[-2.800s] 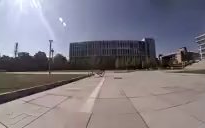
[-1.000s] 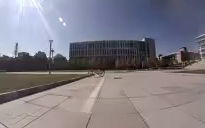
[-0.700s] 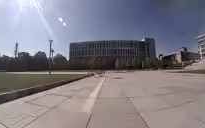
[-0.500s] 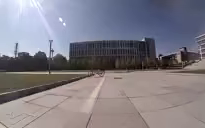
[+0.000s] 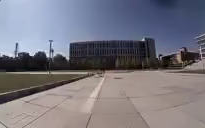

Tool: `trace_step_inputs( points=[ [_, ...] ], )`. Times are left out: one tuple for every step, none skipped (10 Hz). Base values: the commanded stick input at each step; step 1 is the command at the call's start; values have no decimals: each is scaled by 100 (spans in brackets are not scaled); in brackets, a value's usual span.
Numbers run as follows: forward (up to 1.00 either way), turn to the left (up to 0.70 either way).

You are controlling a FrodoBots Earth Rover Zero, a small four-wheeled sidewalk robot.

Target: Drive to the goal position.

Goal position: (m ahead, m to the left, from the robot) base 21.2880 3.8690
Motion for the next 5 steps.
trace_step_inputs(
  points=[
    [6,0],
    [6,0],
    [6,0],
    [6,0],
    [6,0]
  ],
)
